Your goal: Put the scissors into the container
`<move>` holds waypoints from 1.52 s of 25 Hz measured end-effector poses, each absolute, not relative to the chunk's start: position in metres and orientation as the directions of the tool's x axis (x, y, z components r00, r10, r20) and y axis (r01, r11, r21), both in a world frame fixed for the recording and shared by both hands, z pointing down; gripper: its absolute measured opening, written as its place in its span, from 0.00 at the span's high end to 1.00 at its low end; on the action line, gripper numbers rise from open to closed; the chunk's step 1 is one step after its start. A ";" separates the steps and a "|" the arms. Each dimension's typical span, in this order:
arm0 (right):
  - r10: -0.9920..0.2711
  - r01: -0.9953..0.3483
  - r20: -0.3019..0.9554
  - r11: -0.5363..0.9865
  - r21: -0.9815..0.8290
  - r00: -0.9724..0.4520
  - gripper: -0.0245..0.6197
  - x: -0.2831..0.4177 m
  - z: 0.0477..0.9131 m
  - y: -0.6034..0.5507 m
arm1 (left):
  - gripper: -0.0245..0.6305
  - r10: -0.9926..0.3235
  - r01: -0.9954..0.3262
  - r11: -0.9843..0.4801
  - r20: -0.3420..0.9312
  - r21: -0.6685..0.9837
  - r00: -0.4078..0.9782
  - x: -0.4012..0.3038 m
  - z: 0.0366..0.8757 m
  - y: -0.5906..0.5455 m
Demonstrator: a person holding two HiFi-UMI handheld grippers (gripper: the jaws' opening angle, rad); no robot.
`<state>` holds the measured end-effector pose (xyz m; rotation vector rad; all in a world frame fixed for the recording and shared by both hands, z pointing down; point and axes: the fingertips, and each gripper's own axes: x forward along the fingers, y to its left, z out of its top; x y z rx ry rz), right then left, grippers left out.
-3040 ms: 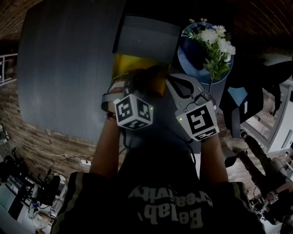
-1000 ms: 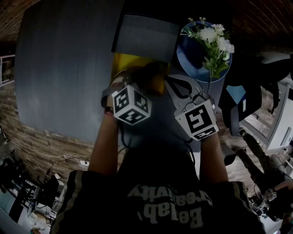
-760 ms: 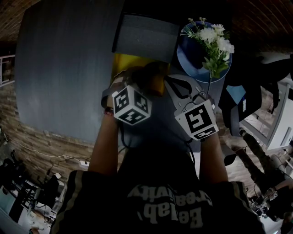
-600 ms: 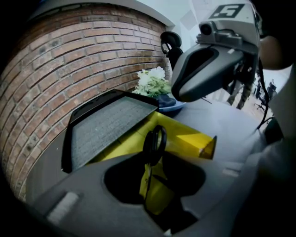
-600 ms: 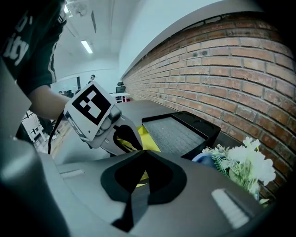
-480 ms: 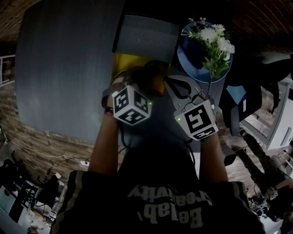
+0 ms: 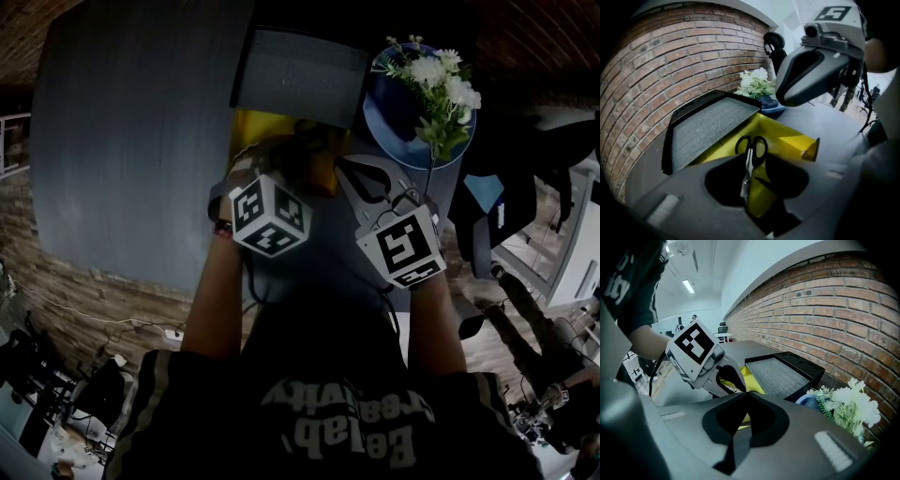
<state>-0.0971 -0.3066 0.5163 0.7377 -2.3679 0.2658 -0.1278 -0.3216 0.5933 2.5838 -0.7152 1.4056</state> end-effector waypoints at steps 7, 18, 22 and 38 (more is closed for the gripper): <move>-0.440 -0.568 0.630 0.823 -0.001 -0.640 0.95 -0.095 0.515 -0.307 | 0.76 -0.351 -0.460 -0.879 0.822 -0.125 0.447 -0.128 0.596 -0.322; -0.435 -0.570 0.628 0.821 -0.016 -0.645 0.95 -0.091 0.515 -0.302 | 0.96 -0.427 -0.506 -0.845 0.791 -0.175 0.439 -0.133 0.588 -0.333; -0.447 -0.578 0.613 0.816 -0.019 -0.651 0.95 -0.091 0.506 -0.303 | 0.96 -0.434 -0.506 -0.841 0.795 -0.191 0.423 -0.134 0.588 -0.333; -0.481 -0.573 0.578 0.819 0.028 -0.659 0.95 -0.084 0.468 -0.297 | 0.96 -0.490 -0.535 -0.815 0.756 -0.221 0.435 -0.131 0.545 -0.322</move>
